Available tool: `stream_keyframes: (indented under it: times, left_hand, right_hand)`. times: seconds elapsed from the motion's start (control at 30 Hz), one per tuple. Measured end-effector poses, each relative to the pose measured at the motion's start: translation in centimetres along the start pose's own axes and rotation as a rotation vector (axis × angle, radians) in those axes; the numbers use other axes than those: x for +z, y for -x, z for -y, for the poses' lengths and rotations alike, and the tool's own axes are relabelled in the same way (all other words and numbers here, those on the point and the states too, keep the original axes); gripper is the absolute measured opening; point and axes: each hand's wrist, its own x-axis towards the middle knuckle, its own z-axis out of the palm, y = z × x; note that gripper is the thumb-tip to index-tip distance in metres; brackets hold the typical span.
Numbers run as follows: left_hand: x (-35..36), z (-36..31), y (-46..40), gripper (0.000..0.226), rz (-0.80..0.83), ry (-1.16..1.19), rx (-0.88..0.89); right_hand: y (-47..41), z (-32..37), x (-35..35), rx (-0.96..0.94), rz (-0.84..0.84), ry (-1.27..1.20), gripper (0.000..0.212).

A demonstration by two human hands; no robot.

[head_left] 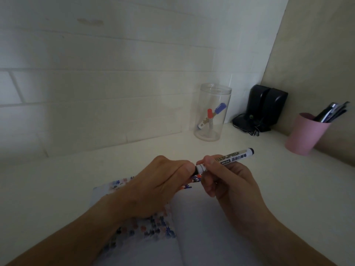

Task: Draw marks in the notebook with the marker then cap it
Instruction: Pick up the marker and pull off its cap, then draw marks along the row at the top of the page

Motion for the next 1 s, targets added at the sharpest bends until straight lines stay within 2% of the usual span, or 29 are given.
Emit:
stream_keyframes:
  times: [0.13, 0.17, 0.33, 0.43, 0.53, 0.7, 0.83, 0.9, 1.0]
  left_hand:
    - [-0.8, 2.8, 0.5, 0.051, -0.157, 0.377, -0.298]
    - [-1.0, 3.2, 0.5, 0.051, -0.159, 0.365, -0.308]
    - [0.2, 2.9, 0.6, 0.027, -0.048, -0.145, -0.118]
    - [0.0, 4.0, 0.9, 0.039, -0.004, -0.072, -0.23]
    - [-0.1, 4.1, 0.9, 0.039, 0.094, 0.044, -0.275]
    - [0.6, 4.7, 0.7, 0.038, 0.179, 0.108, -0.286]
    - [1.1, 5.4, 0.7, 0.04, 0.206, 0.087, -0.251]
    - [1.2, 5.8, 0.7, 0.037, 0.209, 0.069, -0.238]
    - [1.2, 6.5, 0.8, 0.037, 0.21, 0.039, -0.219]
  right_hand:
    - [-0.8, 2.8, -3.2, -0.017, -0.253, -0.109, 0.017]
    - [-0.7, 3.2, -3.9, -0.034, -0.28, -0.093, 0.016]
    - [-0.2, 1.8, -3.3, -0.051, -0.191, 0.043, 0.015]
    - [-0.3, 2.2, -4.3, -0.091, -0.213, 0.049, 0.016]
    - [-0.5, 2.9, -5.4, -0.125, -0.243, 0.037, 0.016]
    - [-0.3, 2.3, -4.8, -0.117, -0.128, 0.076, 0.015]
    - [-0.1, 1.3, -3.6, 0.021, -0.05, 0.289, 0.01]
    - [0.0, 0.2, -3.3, 0.061, -0.079, 0.445, 0.015]
    - [-0.2, -1.2, -3.1, 0.084, -0.128, 0.594, 0.004]
